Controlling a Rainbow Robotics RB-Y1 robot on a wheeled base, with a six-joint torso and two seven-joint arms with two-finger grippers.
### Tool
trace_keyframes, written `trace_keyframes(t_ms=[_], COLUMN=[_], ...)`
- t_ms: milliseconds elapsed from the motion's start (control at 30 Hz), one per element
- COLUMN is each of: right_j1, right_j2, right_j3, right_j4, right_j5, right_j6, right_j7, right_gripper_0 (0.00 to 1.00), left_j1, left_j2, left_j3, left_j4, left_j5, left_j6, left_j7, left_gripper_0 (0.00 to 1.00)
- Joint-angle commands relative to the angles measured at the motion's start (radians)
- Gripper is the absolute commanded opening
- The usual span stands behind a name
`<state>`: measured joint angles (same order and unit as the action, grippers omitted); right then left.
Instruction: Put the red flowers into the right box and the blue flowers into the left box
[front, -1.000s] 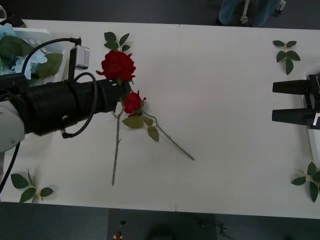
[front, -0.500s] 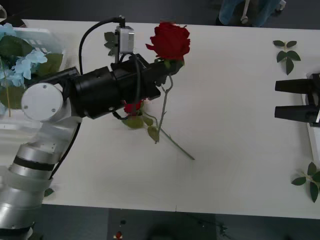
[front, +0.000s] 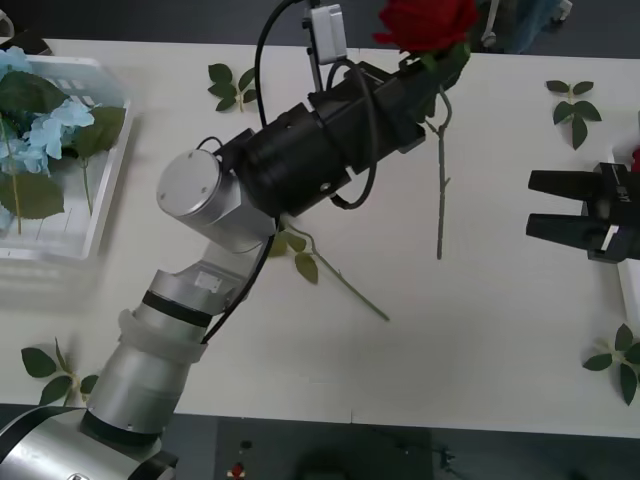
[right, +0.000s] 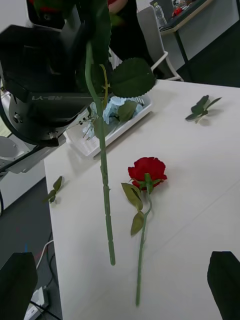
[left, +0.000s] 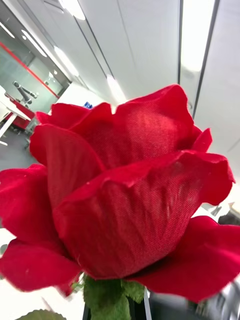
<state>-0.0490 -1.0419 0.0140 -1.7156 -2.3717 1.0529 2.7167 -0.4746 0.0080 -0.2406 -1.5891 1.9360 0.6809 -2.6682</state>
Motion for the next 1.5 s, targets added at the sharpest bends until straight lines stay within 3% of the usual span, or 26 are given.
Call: trace_keyframes(t_ms=[33,300,667,900,1367,1400,1433,1467,1500], right_j1=[0.0,0.0,-0.04,-0.1,-0.184,-0.184,-0.184,-0.184,-0.183], right_j2=[0.033,0.115,0.192,0.241,0.267,0.269,0.269,0.269,0.269], right_j3=[0.021,0.064,0.141,0.164,0.268,0.268,0.268,0.268,0.268], right_j4=[-0.009,-0.009,-0.009,-0.009,-0.007,-0.007,-0.007,-0.006,-0.002], right_j5=[0.011,0.011,0.014,0.121,0.181,0.181,0.181,0.181,0.181], right_j6=[0.004,-0.039,-0.116,-0.177,-0.301,-0.301,-0.301,-0.301,-0.3], right_j7=[-0.011,-0.011,-0.011,-0.011,-0.011,-0.011,-0.011,-0.011,-0.011], right_gripper_0=[1.0,1.0,1.0,1.0,0.99,0.75,0.37,0.14,0.0], left_j1=[-0.024,-0.021,-0.019,-0.021,-0.021,-0.021,-0.021,-0.021,-0.021], left_j2=[-0.025,-0.025,-0.025,-0.025,-0.025,-0.025,-0.025,-0.025,-0.025], left_j3=[-0.017,-0.032,-0.048,-0.063,-0.086,-0.086,-0.089,-0.092,-0.095], left_j4=[-0.022,0.008,0.035,0.057,0.086,0.086,0.086,0.086,0.086], left_j5=[0.017,0.139,0.135,0.127,0.043,0.041,0.041,0.043,0.043], left_j6=[-0.012,-0.012,-0.014,-0.02,-0.035,-0.038,-0.041,-0.046,-0.05], left_j7=[0.002,0.001,-0.001,-0.001,-0.004,-0.004,-0.004,-0.004,-0.004], left_gripper_0=[0.0,0.0,0.0,0.0,0.0,0.0,0.0,0.0,0.0])
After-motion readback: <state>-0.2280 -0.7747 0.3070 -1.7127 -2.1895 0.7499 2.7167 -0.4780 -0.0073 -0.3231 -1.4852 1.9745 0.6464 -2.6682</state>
